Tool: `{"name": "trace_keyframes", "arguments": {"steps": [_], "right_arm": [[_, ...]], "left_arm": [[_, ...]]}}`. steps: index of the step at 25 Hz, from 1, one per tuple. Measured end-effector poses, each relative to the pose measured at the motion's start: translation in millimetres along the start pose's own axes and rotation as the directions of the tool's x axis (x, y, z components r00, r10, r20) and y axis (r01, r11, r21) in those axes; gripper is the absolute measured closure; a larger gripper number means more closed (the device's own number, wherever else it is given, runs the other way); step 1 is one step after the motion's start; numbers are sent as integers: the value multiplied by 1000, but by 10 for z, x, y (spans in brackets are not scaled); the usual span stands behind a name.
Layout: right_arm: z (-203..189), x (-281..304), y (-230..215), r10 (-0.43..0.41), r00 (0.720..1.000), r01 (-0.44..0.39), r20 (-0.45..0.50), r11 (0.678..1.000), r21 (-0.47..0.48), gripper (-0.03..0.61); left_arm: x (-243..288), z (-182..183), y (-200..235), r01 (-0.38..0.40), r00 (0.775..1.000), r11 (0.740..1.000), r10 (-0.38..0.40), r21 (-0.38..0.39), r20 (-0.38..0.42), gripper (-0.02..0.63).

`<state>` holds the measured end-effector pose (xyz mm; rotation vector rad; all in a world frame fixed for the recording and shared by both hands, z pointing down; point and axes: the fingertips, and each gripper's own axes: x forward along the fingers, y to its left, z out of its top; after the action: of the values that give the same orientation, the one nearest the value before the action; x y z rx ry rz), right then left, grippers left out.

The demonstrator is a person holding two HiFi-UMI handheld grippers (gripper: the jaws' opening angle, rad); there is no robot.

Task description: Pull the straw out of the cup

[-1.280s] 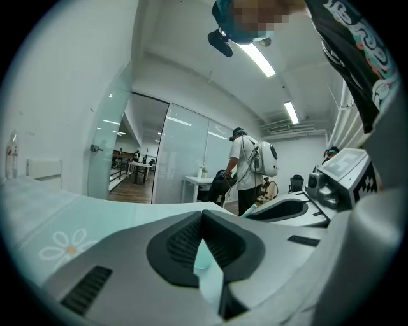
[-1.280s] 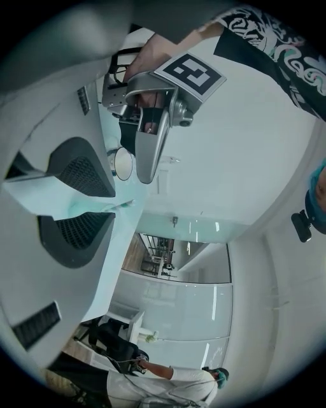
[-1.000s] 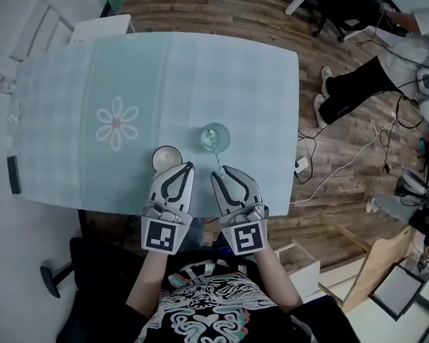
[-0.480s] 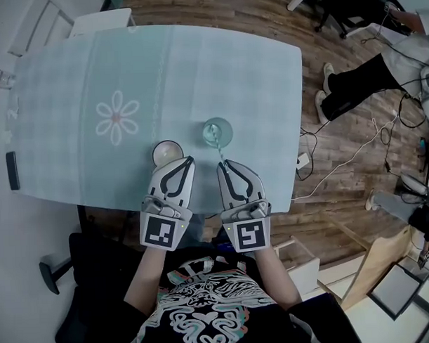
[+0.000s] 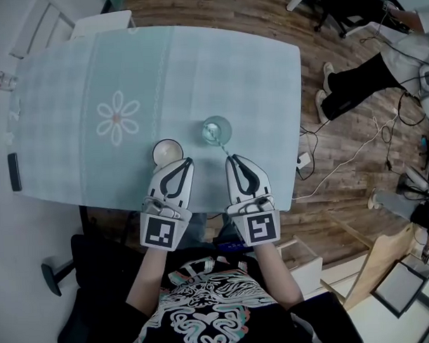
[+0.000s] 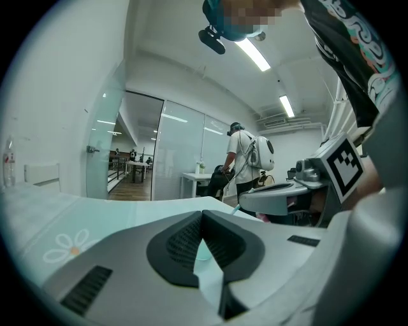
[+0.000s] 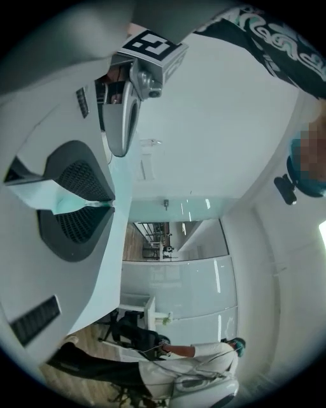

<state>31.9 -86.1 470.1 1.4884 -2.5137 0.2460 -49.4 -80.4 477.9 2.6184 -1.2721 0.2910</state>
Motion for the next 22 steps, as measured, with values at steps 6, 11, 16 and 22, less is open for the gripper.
{"name": "trace_keyframes", "arguments": {"steps": [6,11,16,22], "right_arm": [[-17,-17,-112,-27,999,25,35,997,72,541],[-13,-6,-160,-34,998,29,49,994,103,541],[-13,-2,-202,-40,998,33,50,991,130,541],[49,19,-215,-40,998,32,51,990,139,541]], "left_arm": [[-31,-93,-15,-5,1000,1000,5,15,-30,620],[-44,-106,0,-11,999,1000,12,20,-32,620],[-42,-116,13,-13,999,1000,14,8,-41,620],[-34,-75,20,-12,999,1000,12,-4,-41,620]]}}
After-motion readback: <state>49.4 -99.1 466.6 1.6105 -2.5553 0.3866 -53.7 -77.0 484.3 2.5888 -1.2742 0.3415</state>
